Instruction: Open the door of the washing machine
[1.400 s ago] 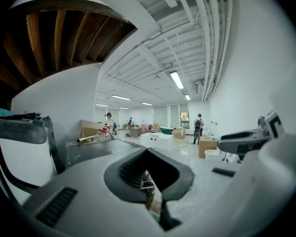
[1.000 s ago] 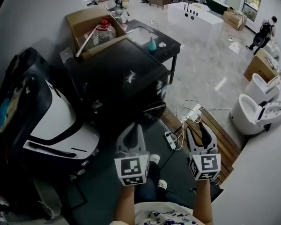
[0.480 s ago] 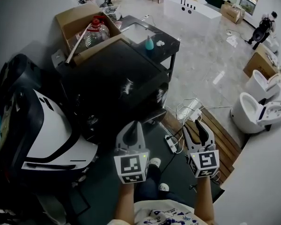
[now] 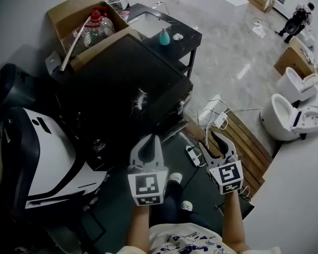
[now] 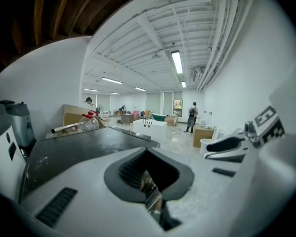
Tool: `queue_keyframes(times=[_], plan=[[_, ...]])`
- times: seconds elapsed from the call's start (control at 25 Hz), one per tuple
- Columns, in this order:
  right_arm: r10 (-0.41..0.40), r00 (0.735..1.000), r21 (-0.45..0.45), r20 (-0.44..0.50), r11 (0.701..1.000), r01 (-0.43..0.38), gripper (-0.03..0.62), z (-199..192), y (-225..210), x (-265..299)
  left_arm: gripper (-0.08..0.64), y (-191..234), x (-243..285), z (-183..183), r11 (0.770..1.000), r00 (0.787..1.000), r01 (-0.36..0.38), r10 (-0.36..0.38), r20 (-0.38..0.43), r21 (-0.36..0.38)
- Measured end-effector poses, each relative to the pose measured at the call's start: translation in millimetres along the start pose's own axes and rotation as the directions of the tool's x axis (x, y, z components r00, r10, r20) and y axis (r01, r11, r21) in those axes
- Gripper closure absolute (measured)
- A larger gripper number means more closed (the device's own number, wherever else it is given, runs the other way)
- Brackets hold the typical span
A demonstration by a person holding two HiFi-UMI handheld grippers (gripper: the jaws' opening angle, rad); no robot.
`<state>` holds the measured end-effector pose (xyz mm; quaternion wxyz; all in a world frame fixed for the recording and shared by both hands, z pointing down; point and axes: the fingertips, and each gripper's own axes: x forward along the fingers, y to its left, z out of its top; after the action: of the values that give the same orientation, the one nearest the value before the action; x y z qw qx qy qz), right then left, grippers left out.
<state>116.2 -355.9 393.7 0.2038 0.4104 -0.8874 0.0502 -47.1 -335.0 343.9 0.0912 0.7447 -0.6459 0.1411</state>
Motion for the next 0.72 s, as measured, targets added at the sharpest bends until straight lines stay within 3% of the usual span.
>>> queue_keyframes(times=[0.28,0.72], plan=[[0.070,0.995,-0.046,-0.076,0.996,-0.074,0.385,-34,2,37,0.558,-2,34,-30,0.998,0.996,0.057,-0.057,-0.071,-0.007],[0.133,0.975,-0.041,-0.179,0.989,-0.143,0.385,-90,0,92,0.560,-9,72,-75,0.993,0.980,0.122,-0.121,-0.158,-0.001]])
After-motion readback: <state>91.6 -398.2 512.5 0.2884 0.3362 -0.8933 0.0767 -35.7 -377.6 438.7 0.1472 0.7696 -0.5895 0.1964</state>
